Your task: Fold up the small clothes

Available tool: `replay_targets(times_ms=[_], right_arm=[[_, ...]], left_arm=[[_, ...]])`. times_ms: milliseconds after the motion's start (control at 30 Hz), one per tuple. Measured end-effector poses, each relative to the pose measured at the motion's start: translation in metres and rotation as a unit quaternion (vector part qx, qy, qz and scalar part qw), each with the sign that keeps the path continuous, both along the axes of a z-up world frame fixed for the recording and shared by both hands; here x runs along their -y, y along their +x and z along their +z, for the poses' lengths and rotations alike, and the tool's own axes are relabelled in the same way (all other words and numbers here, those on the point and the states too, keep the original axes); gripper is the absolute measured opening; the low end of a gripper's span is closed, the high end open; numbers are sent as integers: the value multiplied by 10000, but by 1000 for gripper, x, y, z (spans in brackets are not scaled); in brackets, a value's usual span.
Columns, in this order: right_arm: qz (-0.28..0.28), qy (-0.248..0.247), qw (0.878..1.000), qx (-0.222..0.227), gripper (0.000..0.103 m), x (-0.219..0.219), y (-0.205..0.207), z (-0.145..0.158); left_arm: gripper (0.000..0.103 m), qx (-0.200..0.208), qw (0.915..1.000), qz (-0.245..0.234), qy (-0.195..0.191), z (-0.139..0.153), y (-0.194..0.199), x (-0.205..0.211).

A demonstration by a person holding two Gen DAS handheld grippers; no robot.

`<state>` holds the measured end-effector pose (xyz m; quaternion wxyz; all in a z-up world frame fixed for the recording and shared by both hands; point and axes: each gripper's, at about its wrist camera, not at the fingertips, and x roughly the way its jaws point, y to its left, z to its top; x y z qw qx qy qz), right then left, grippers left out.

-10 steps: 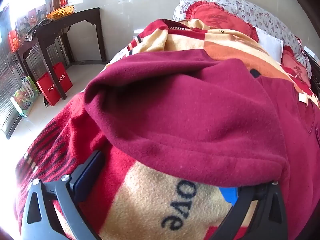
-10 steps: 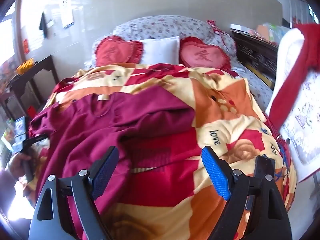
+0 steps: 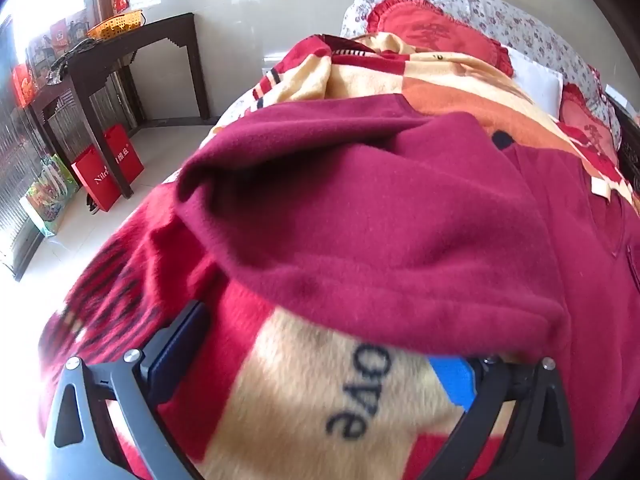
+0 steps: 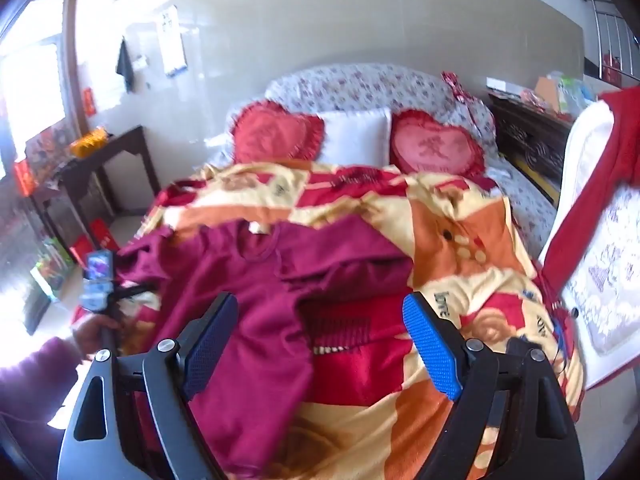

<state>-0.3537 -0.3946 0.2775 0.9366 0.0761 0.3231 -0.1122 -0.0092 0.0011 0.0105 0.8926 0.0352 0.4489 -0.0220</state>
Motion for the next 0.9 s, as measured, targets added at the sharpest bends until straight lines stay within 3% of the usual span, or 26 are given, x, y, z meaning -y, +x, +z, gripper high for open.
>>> replay_targets(times_ms=[133,300,467,567,733,900], right_arm=[[316,175,9984,430,68,-8,-21,35],[488,555,9960,503,69,-19,-14,38],[616,903,9936,292,69,-36,19,1],[551,825,9950,131,69,-55,49,-25],[602,343,9976,-13,69,-85,91,-62],[451,334,9981,-235,69,-90,119,-92]], left_arm=[[100,12,9999,-99,39,20,-34,-4],[100,301,9990,-321,-118,67,-71,-9],[100,615,9961,-599,-214,115,-107,-2],[100,734,9948,-684,-184,132,-115,6],[100,701,9940,-797,-278,138,-116,24],[100,608,9931,-961,-290,128,-114,47]])
